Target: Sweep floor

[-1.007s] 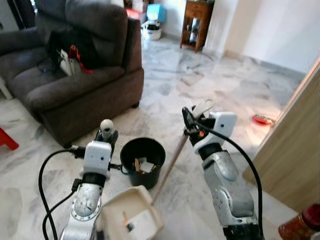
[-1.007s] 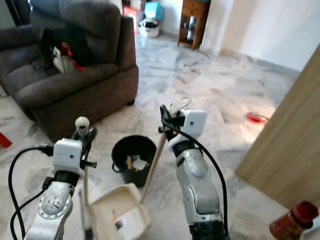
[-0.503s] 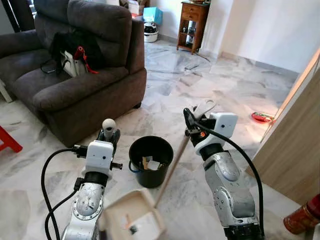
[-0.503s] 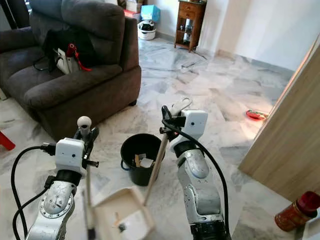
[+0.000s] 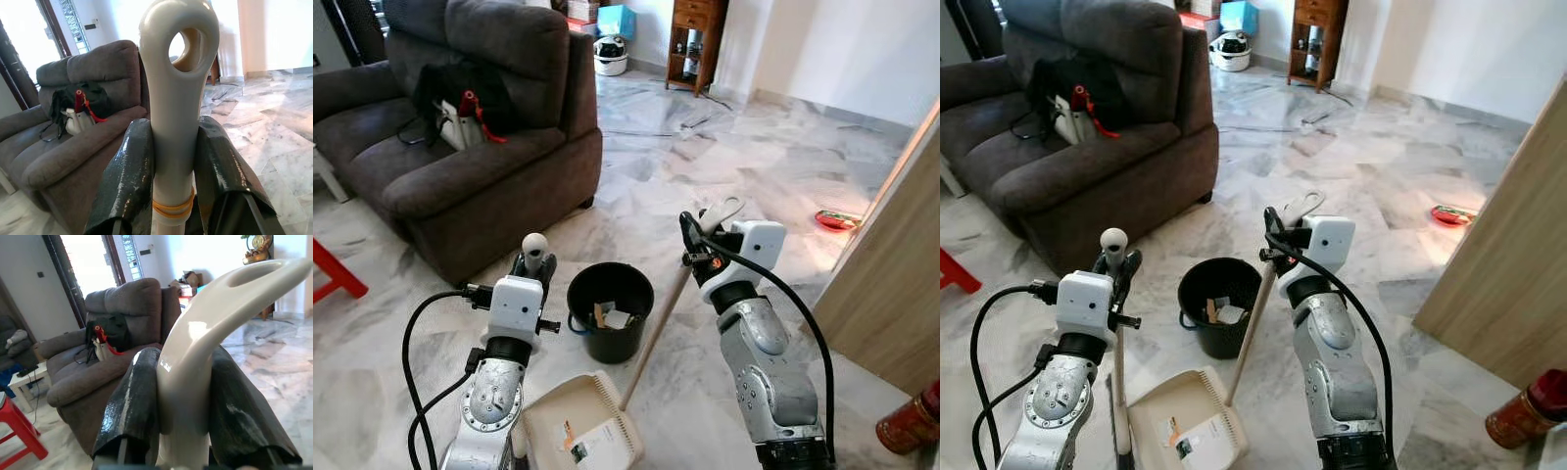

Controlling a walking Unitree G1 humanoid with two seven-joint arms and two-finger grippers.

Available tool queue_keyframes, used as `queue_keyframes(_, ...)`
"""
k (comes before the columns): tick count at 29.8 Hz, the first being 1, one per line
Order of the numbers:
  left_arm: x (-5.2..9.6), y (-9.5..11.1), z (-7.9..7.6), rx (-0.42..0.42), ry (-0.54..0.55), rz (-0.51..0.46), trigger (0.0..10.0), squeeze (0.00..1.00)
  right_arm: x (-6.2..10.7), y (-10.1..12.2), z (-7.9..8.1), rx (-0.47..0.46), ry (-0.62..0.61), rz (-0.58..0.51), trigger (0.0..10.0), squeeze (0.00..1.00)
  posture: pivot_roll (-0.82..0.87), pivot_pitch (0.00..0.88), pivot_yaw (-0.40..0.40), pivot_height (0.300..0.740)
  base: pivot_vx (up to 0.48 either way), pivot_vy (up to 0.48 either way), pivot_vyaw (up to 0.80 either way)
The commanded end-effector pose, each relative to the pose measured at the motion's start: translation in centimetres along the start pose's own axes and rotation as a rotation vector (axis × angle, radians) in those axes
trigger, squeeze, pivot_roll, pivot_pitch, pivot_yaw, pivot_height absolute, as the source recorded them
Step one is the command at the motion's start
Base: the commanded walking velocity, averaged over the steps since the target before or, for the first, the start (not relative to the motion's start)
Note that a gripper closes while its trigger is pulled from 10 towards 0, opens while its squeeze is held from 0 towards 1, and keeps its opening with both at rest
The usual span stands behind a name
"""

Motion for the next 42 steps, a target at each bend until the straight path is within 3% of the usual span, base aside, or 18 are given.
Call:
queue_keyframes(1,-0.3,1.2,-0.2,-0.020,-0.012,-0.049,10.0,0.00,-0.3,1.7,0.4,-0.032,0.008,-0.065,10.0,0.00,0.05,0.000,0.003,0.740,0.431,0.000,0.00)
queue_keyframes(6,-0.3,1.3,-0.2,-0.020,-0.015,-0.050,10.0,0.00,-0.4,2.6,0.0,-0.030,-0.023,-0.106,10.0,0.00,0.05,0.000,0.005,0.740,0.441,0.000,0.00)
queue_keyframes(9,-0.3,1.3,-0.2,-0.021,-0.016,-0.052,10.0,0.00,-0.7,4.7,-1.1,-0.035,-0.085,-0.179,10.0,0.00,0.05,0.000,0.005,0.740,0.440,0.000,0.00)
queue_keyframes(12,-0.2,1.3,-0.2,-0.023,-0.018,-0.051,10.0,0.00,-0.9,10.4,-2.6,-0.050,-0.163,-0.376,10.0,0.00,0.05,0.000,0.006,0.740,0.440,0.000,0.00)
queue_keyframes(18,-0.2,1.3,-0.4,-0.023,-0.025,-0.052,10.0,0.00,-1.0,14.4,-3.7,-0.044,-0.196,-0.493,10.0,0.00,0.05,0.000,0.005,0.740,0.441,0.000,0.00)
queue_keyframes(22,-0.2,1.3,-0.5,-0.022,-0.028,-0.052,10.0,0.00,-1.1,15.4,-3.5,-0.051,-0.190,-0.523,10.0,0.00,0.05,0.000,0.005,0.740,0.442,0.000,0.00)
queue_keyframes(32,-0.2,1.3,-0.5,-0.021,-0.029,-0.052,10.0,0.00,-1.4,15.2,-2.7,-0.080,-0.159,-0.508,10.0,0.00,0.06,0.000,0.004,0.740,0.433,0.000,0.00)
queue_keyframes(42,-0.1,1.1,-0.8,-0.010,-0.044,-0.050,10.0,0.00,-1.6,14.7,-1.9,-0.095,-0.122,-0.485,10.0,0.00,0.06,0.000,0.001,0.740,0.000,0.000,0.00)
Point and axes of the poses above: a point about 5 cm out from each wrist's last joint towards the gripper, its own x axis pointing back from the gripper into the wrist, its own y axis along the axis of the wrist's last joint, z = x × y, the point moved 5 cm from there along -x, pointing out of the wrist towards the gripper, and after that the axes turned 12 degrees about x, right-handed, at the moved point
